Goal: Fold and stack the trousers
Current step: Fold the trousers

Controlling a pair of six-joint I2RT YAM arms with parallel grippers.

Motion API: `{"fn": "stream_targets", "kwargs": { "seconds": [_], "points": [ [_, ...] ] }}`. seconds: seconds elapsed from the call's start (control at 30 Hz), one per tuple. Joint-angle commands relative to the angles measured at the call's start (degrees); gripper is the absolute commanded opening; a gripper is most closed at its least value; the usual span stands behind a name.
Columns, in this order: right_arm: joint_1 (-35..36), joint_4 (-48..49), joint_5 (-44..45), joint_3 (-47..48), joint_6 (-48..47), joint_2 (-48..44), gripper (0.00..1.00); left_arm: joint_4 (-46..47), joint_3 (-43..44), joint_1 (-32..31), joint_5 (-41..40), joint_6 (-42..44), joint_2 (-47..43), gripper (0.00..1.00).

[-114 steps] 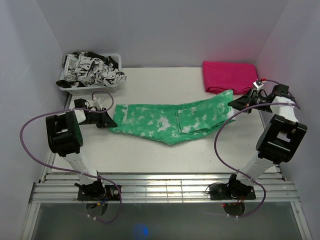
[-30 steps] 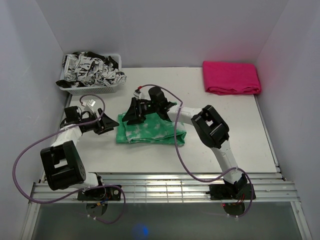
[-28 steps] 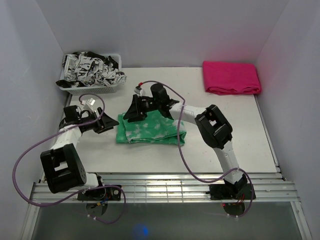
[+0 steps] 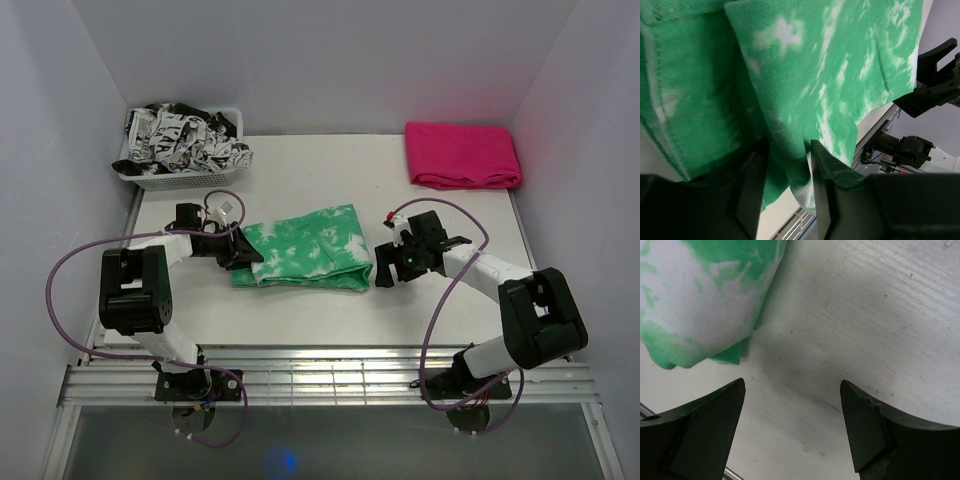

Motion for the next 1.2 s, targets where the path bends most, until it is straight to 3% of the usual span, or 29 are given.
{"fn": "stream_targets", "kwargs": {
  "seconds": [0.0, 0.07, 0.13, 0.33, 0.57, 0.7, 0.73, 0.8, 0.83, 0.9, 0.93, 1.17],
  "points": [
    [0.2, 4.2, -0.7, 0.0, -3.5, -1.6, 0.82, 0.1, 2.4, 0.1, 1.0, -0.1, -0.7, 0.47],
    [0.7, 8.3, 1.5, -4.4, -3.3, -5.2, 0.81, 0.1, 2.6, 0.1, 2.0, -0.5, -0.9, 0.38],
    [1.1, 14.4, 3.8, -7.1, -2.2, -8.9, 0.78, 0.4, 2.4, 0.1, 3.5, -0.6, -1.2, 0.36],
    [4.2, 26.0, 0.2, -13.7, 2.9, -12.1, 0.85, 2.4, 0.6, 0.1, 7.0, -1.7, -1.7, 0.35],
    [13.5, 30.6, 11.3, -12.6, 0.4, -8.1, 0.88, 2.9, 2.6, 0.1, 12.2, -2.8, 1.3, 0.34],
    [14.8, 31.5, 20.2, -12.0, 0.1, -4.6, 0.66, -1.0, 5.6, 0.1, 11.6, 0.0, 2.7, 0.19],
    [14.8, 31.7, 21.6, -12.0, -0.1, -4.2, 0.53, -2.6, 6.2, 0.1, 11.5, 1.3, 2.8, 0.15],
    [14.7, 32.4, 24.1, -12.1, 0.0, -3.7, 0.38, -4.4, 7.1, 0.2, 11.3, 2.2, 2.5, 0.06],
    [14.7, 31.8, 24.9, -11.7, 0.0, -3.5, 0.22, -5.1, 7.6, 0.4, 11.1, 3.4, 2.3, 0.03],
    [14.7, 30.5, 26.4, -10.8, 0.2, -3.3, 0.12, -7.6, 8.7, 0.7, 10.6, 4.6, 1.7, 0.00],
    [14.7, 29.9, 27.6, -10.4, 0.4, -3.2, 0.08, -8.4, 9.2, 1.2, 10.3, 6.0, 1.4, 0.00],
    [14.6, 28.5, 27.4, -10.5, 1.3, -3.4, 0.08, -15.3, 13.6, 4.3, 8.5, 11.2, 2.6, 0.00]
  ]
}}
